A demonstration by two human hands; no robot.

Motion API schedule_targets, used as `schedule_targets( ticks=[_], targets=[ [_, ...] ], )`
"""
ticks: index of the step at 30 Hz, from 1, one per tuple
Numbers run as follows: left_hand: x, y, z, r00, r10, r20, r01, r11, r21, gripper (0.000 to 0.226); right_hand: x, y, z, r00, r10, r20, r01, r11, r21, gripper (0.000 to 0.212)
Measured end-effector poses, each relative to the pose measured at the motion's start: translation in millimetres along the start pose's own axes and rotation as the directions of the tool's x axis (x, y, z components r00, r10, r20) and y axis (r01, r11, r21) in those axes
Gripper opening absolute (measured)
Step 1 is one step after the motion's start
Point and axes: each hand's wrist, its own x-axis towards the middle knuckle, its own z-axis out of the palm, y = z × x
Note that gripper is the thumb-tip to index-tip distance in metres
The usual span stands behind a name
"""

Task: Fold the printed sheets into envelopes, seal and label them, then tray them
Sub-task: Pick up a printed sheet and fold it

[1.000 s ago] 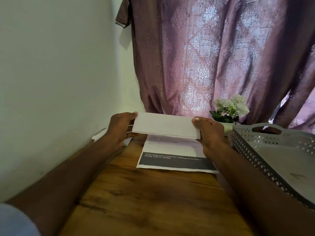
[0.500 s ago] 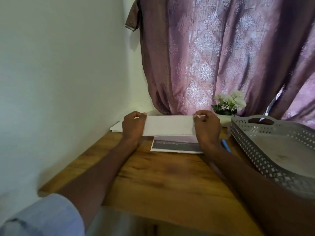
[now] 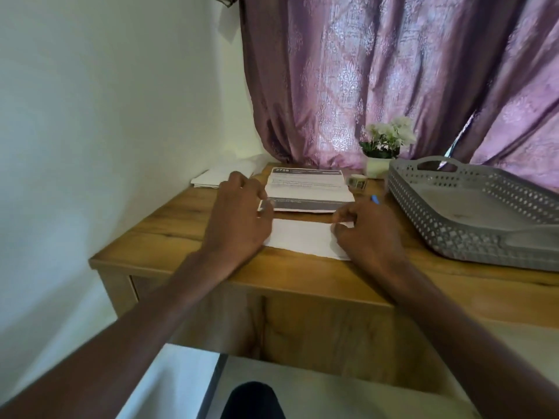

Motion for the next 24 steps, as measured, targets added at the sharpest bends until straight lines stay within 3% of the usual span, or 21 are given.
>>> schedule_targets(
  ticks=[4, 7, 10, 14, 20, 24],
  targets=[
    [-18.7, 9.5, 6.1, 0.952, 0.135, 0.275, -0.16, 0.985, 0.068, 0.066, -11.5, -11.3, 1.6, 0.966, -0.257, -0.036, 0.24, 0.938, -0.25, 0.027],
    [-19.9, 5.0, 9.5, 0.882, 0.145, 0.448, -0.16, 0.987, -0.005, 0.075, -18.4, -18.3, 7.1, 0.875, -0.445, 0.19, 0.473, 0.87, -0.137, 0.04],
    [-19.4, 6.6, 7.9, 0.785, 0.07, 0.616, -0.157, 0.984, 0.088, 0.075, -16.3, -13.5, 9.1, 0.821, -0.41, 0.398, 0.443, 0.897, 0.01, 0.043],
    [-22.1, 12.9, -3.2, 0.725, -0.011, 0.688, -0.151, 0.973, 0.175, 0.072, -12.0, -16.6, 6.2, 0.798, -0.292, 0.527, 0.383, 0.921, -0.071, 0.05],
    [-30.5, 12.6, -16.5, 0.715, -0.13, 0.687, -0.111, 0.949, 0.295, 0.076, -11.0, -19.6, 3.6, 0.778, -0.204, 0.595, 0.359, 0.92, -0.155, 0.058],
    [-26.9, 9.2, -23.3, 0.664, -0.186, 0.724, -0.088, 0.942, 0.323, 0.078, -9.6, -17.6, 6.2, 0.778, -0.199, 0.595, 0.36, 0.918, -0.163, 0.057]
  ],
)
